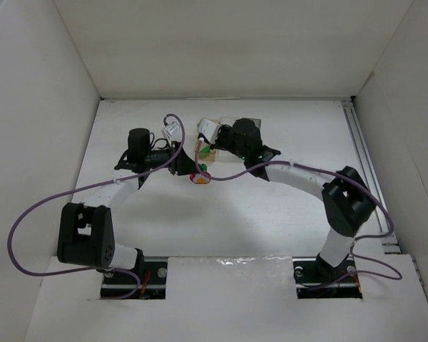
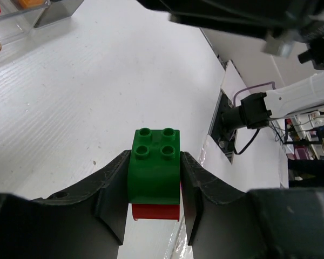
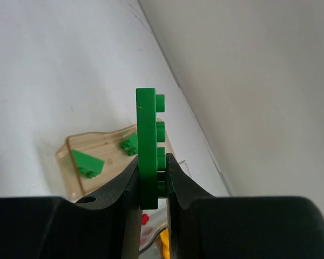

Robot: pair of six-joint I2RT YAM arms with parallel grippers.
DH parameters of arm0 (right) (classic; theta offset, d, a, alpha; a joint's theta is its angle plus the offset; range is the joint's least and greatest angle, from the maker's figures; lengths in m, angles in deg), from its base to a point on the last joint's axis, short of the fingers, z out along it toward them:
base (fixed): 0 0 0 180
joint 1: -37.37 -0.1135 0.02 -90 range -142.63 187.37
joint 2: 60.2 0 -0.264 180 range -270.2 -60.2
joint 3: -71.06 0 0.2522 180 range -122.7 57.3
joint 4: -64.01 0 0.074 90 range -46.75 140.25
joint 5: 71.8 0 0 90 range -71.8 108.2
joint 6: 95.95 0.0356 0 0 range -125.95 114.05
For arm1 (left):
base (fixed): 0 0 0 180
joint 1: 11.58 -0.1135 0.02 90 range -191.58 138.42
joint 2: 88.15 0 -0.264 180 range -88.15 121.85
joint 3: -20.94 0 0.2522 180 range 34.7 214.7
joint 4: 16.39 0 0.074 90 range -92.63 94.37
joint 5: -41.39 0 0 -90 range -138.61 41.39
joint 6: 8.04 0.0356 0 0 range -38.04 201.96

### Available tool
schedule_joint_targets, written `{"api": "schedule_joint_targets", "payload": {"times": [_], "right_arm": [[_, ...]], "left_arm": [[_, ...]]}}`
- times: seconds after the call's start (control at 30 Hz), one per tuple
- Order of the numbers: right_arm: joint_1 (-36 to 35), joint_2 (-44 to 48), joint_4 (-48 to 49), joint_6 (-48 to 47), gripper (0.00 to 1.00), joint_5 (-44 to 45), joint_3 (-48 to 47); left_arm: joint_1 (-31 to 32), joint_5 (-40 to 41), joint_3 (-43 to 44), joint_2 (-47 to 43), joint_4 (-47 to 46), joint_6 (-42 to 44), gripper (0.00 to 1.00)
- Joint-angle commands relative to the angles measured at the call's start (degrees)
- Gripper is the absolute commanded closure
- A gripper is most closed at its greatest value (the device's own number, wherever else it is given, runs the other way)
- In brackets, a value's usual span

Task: Sort the legos into containers by color

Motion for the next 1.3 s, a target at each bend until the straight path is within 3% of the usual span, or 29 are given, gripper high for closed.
{"api": "schedule_joint_targets", "payload": {"times": [0.0,0.07,0.27,0.43,0.5,0.67,0.77,0.9,1.03,1.07,1.1,1.23,1.27], "right_arm": [[1.1,-6.4,2.6,2.3,1.0,2.9,-6.1],[3.2,-12.8,-4.5,3.9,1.0,0.3,-13.5],[5.3,-17.9,-13.3,7.4,1.0,-3.1,-21.8],[5.9,-21.5,-22.0,10.2,0.86,-7.6,-27.8],[6.5,-22.0,-25.5,11.1,0.85,-9.4,-29.3],[7.0,-22.5,-27.3,13.0,0.53,-10.8,-30.0],[7.6,-23.7,-29.4,13.5,0.38,-12.9,-31.6],[9.4,-21.8,-30.1,14.7,0.35,-16.5,-31.5],[16.8,-15.0,-27.8,18.3,0.34,-35.7,-25.7],[20.0,-14.2,-28.3,19.3,0.34,-46.1,-25.0],[21.3,-14.2,-30.3,20.0,0.34,-51.1,-25.5],[23.6,-19.4,-50.7,20.0,0.34,-73.1,-34.1],[23.6,-20.0,-55.1,20.0,0.32,-76.3,-34.8]], "left_arm": [[-0.2,-0.3,-0.5,-2.4,-0.6,0.1,1.0],[-3.2,-0.2,0.0,-1.9,-1.5,-1.2,1.0],[-5.3,0.3,2.3,-1.4,-1.5,-1.2,1.0],[-6.4,0.3,2.8,-0.3,-2.0,-1.8,1.0],[-6.4,0.3,2.8,-0.3,-2.6,-1.8,1.0],[-6.4,0.8,4.0,0.8,-3.2,-2.9,1.0],[-6.4,0.8,4.6,2.0,-3.7,-3.4,1.0],[-6.9,0.8,5.6,2.0,-5.5,-5.3,1.0],[-10.4,-1.3,3.6,2.6,-15.7,-13.2,1.0],[-11.0,-1.3,3.0,2.6,-18.4,-15.2,1.0],[-11.5,-2.1,2.3,2.6,-21.3,-19.0,1.0],[-11.5,-1.0,-2.5,0.7,-39.0,-29.9,1.0],[-11.5,-0.5,-4.8,0.7,-48.4,-33.1,1.0]]}}
